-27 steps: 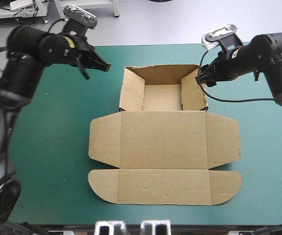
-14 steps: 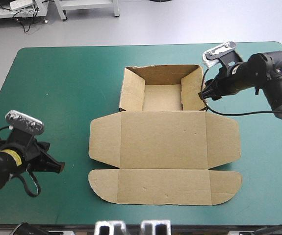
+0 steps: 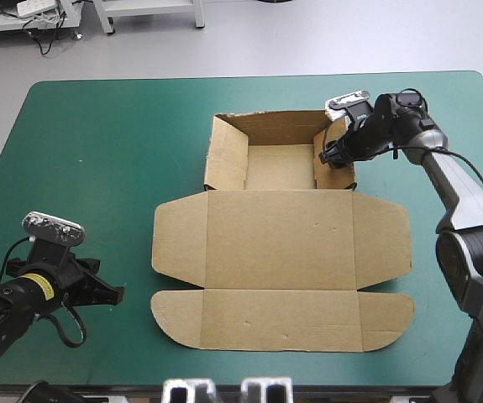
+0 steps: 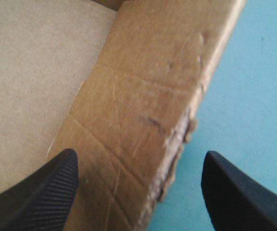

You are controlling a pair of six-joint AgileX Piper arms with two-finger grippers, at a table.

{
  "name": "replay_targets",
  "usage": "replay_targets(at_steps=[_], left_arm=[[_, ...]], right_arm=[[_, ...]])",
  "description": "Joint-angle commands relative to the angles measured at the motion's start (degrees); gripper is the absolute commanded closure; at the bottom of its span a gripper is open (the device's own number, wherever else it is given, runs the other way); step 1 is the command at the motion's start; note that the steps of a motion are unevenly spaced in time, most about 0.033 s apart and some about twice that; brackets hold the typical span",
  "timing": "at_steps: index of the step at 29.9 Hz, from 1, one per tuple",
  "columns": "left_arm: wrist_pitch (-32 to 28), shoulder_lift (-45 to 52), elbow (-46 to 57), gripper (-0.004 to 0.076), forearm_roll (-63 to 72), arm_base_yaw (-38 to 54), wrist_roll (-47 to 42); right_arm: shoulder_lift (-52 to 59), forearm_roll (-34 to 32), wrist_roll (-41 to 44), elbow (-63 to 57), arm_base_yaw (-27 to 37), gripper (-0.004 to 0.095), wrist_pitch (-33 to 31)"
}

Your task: Fold the box

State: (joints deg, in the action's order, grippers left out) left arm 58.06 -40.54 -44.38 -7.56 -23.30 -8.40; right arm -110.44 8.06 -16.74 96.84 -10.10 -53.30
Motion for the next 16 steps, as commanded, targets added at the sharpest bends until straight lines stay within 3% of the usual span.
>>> replay_targets(at_steps=[1,7,12,16], left_arm=[[-3.8,-0.2,-1.4,0.0734,-0.1,-0.1,-0.2],[-5.5,-0.2,-1.4,0.0734,-0.1,-0.1,-0.2],[-5.5,-0.2,-1.4,0.0734,-0.1,-0.1,-0.2],[-5.5,-0.2,-1.4,0.0734,-0.2,-0.1,-0.2]], right_arm=[[0.8,1.6,-0.3,4.5,0.4,0.0323,2.4],[-3.1,1.6,-0.3,5.9,0.4,0.0554,2.0],[-4.6,1.5,-0.3,5.9,0.4,0.0684,2.4],[-4.5,1.1,-2.0,7.7,0.8,0.0876,3.1]])
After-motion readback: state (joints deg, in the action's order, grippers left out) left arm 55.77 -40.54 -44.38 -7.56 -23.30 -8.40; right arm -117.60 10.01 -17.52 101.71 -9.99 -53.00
